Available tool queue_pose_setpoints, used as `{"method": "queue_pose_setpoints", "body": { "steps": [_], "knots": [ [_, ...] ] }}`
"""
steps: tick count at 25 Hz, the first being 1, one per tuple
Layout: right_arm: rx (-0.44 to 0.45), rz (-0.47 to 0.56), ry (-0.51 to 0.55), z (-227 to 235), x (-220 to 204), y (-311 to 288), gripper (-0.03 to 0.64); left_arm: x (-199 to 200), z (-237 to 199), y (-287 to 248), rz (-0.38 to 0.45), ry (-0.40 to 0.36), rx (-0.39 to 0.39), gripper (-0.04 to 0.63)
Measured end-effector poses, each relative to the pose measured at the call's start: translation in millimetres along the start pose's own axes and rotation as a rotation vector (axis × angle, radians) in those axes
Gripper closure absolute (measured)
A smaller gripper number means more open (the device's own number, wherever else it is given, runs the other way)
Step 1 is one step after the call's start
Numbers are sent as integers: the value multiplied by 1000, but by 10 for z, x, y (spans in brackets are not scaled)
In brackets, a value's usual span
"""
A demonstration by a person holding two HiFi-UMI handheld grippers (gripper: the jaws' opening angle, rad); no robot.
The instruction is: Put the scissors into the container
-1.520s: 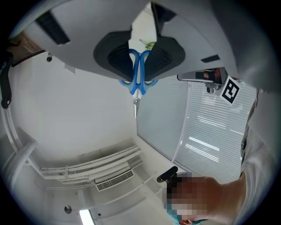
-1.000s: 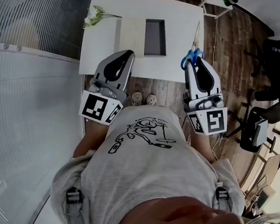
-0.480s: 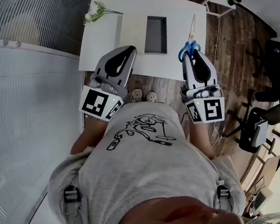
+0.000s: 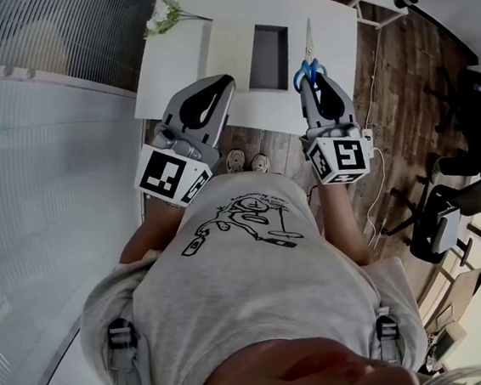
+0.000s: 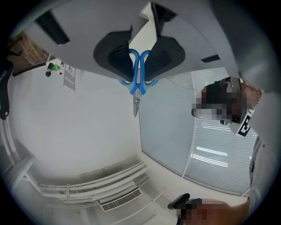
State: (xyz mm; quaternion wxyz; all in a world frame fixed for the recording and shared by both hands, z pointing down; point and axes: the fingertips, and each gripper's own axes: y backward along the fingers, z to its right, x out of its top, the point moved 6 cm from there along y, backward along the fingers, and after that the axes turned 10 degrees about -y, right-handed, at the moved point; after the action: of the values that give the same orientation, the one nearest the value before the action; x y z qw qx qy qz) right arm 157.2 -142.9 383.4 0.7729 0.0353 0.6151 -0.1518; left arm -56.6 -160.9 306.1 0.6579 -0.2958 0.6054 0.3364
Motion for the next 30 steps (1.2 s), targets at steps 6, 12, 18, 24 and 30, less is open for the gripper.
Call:
{"method": "queue_pose_setpoints", "body": {
  "steps": [6, 12, 18, 24, 30],
  "knots": [
    [-18, -71, -32, 109, -314, -214, 528, -9, -14, -19, -10, -1, 3, 574],
    [-37, -144, -45, 242, -658, -433, 528, 6, -53, -67, -12, -10, 1, 574],
    [-66, -240, -41, 418, -1063, -678, 528, 8, -95, -100, -5, -6, 8, 574],
    [-78, -334, -80, 553, -1424, -919, 528, -43, -103, -128, -12, 3, 9, 574],
    [-108, -417, -127, 689, -1638, -1147, 528, -40, -109, -157, -18, 9, 14, 574]
  ]
}}
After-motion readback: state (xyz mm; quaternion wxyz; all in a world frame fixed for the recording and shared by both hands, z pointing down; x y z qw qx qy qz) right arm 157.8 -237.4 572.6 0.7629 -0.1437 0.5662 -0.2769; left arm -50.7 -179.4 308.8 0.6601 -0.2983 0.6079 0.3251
